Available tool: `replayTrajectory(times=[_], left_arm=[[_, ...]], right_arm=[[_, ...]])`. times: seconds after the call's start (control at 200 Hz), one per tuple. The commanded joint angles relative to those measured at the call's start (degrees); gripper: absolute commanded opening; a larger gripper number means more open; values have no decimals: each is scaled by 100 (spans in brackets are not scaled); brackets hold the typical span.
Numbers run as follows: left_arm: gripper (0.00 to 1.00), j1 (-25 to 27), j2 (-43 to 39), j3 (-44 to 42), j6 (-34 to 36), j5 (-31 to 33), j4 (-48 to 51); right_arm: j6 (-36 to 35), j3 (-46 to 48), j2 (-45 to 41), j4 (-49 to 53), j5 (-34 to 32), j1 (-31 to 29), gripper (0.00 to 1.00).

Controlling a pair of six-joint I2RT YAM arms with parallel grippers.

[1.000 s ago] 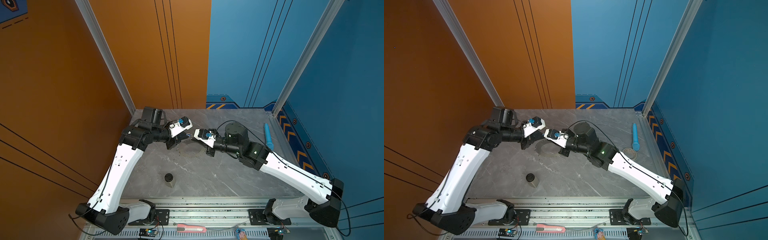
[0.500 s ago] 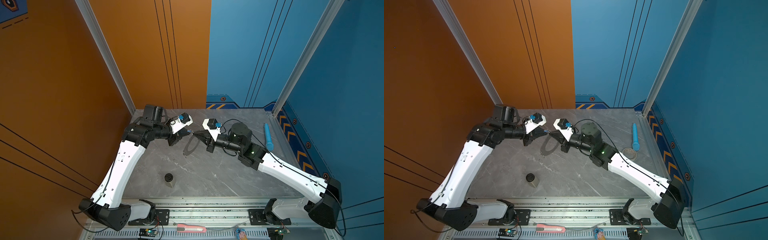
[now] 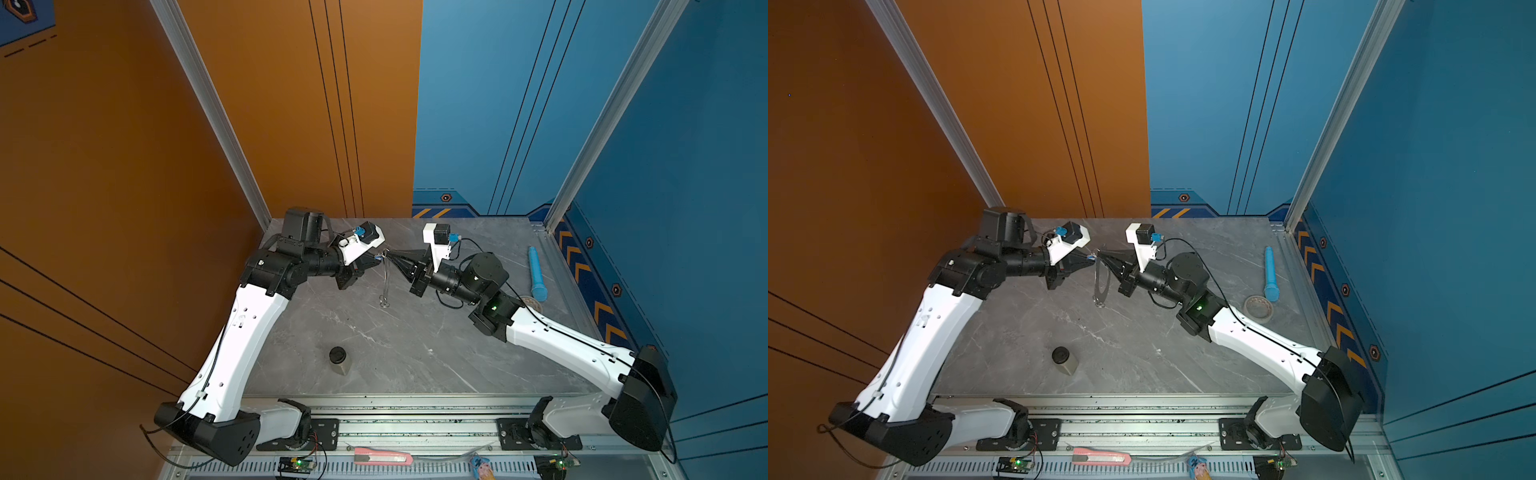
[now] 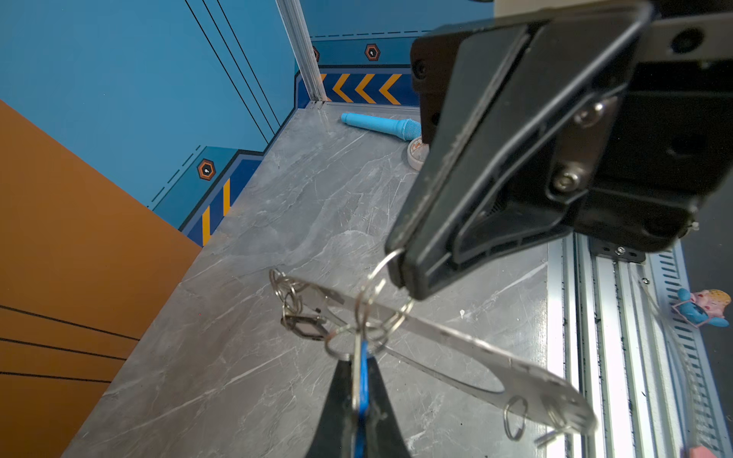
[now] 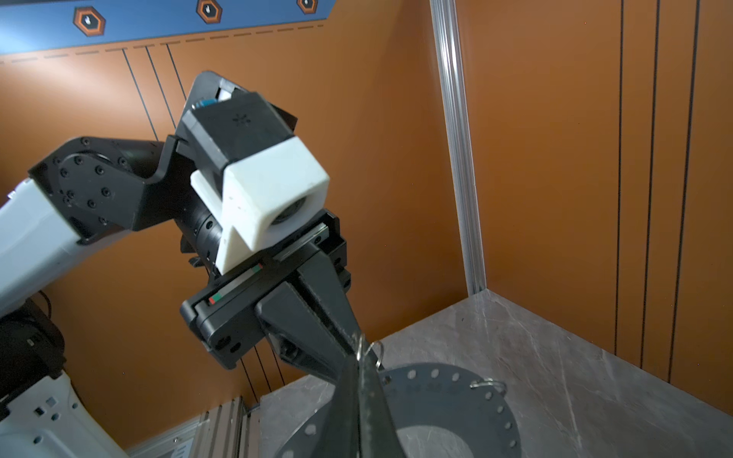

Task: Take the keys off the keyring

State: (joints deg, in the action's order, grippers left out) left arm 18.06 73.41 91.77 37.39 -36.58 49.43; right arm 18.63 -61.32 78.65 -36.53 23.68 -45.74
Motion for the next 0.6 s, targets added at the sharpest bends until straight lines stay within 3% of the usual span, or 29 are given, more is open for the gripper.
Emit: replayTrajectory(times=[0.0, 0.26, 0.596], left_arm=[[0, 42, -216, 121, -175, 20, -128], [0, 9, -327, 139, -181, 89, -140], [0, -14, -380, 271, -152, 183, -137]], right_arm=[[418, 27, 16, -903, -252, 21, 0], [847, 69, 209, -1364, -353, 66, 0], [739, 103, 240, -1226, -339, 86, 0]])
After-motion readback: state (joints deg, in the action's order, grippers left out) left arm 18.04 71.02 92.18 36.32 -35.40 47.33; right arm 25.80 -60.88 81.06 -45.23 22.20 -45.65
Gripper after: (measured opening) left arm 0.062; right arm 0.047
